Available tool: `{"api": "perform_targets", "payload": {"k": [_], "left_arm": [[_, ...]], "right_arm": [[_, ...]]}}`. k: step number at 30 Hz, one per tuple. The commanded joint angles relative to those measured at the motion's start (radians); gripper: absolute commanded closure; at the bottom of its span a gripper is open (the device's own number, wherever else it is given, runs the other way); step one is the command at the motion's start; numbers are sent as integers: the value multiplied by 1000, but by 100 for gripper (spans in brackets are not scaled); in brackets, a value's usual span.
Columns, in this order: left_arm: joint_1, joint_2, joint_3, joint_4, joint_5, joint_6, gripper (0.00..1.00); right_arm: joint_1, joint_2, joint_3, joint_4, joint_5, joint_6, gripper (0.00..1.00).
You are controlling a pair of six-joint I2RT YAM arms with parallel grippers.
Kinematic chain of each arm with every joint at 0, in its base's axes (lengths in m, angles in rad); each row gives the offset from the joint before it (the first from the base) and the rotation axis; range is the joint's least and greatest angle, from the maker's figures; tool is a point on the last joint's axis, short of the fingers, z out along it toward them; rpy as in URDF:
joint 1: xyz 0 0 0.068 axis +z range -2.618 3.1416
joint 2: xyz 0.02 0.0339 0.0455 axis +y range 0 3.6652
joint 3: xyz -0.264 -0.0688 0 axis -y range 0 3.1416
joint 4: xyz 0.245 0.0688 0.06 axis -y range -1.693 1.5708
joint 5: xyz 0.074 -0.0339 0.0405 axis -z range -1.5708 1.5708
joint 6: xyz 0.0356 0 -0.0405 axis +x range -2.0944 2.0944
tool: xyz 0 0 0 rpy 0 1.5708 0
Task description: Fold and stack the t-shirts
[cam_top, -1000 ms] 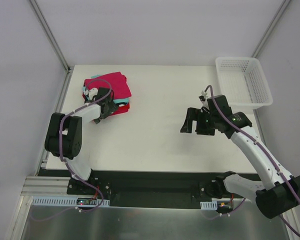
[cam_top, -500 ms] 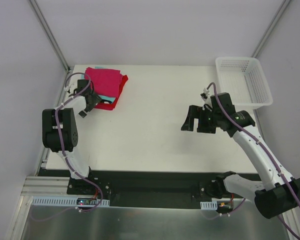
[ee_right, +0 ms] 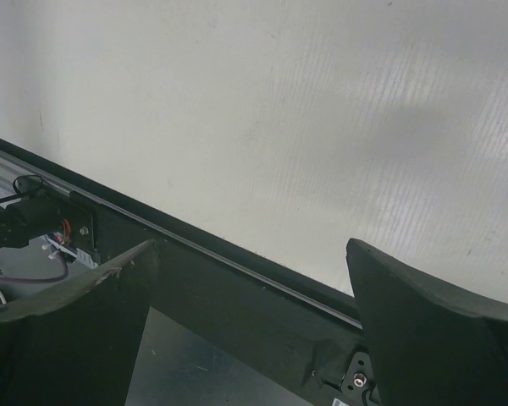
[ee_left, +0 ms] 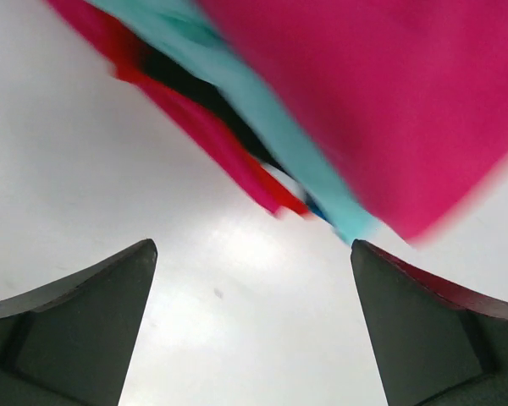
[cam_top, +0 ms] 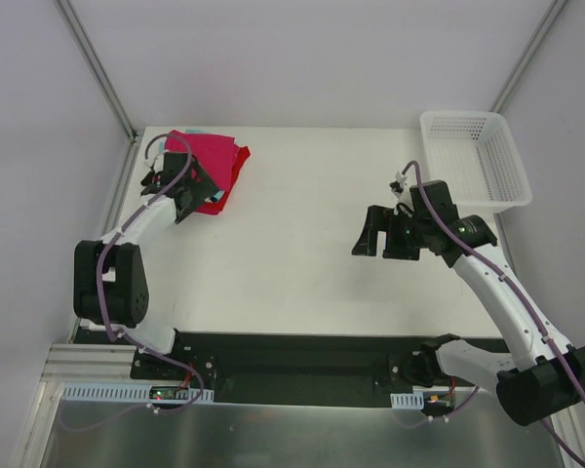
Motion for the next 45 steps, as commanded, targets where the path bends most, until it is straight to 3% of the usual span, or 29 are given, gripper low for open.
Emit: {"api": "perform_targets", "payload": {"k": [1, 5, 7, 14, 19, 26, 41, 45], "left_arm": [[-173, -143, 33, -75, 78, 61, 1], [-360, -195, 64, -170, 222, 64, 1], [-402, -229, 41, -191, 254, 56, 1], [-580, -522, -118, -210, 145, 44, 1], [-690, -544, -152, -210, 156, 136, 1], [-736, -525, -220, -181, 159, 100, 1], [-824, -456, -172, -156, 135, 96, 1], [-886, -429, -159, -93, 198, 116, 1]], "right_arm": [[26, 28, 51, 17, 59, -26, 4], [41, 97, 128, -19, 129, -46, 4], [51, 103, 166, -33, 180, -52, 4], [54, -9, 128, -38, 324, -43, 4], [54, -98, -28, 72, 311, 18, 4], [77, -168, -183, 108, 317, 62, 4], [86, -205, -148, 45, 360, 49, 4], [87, -204, -142, 42, 360, 51, 4]]}}
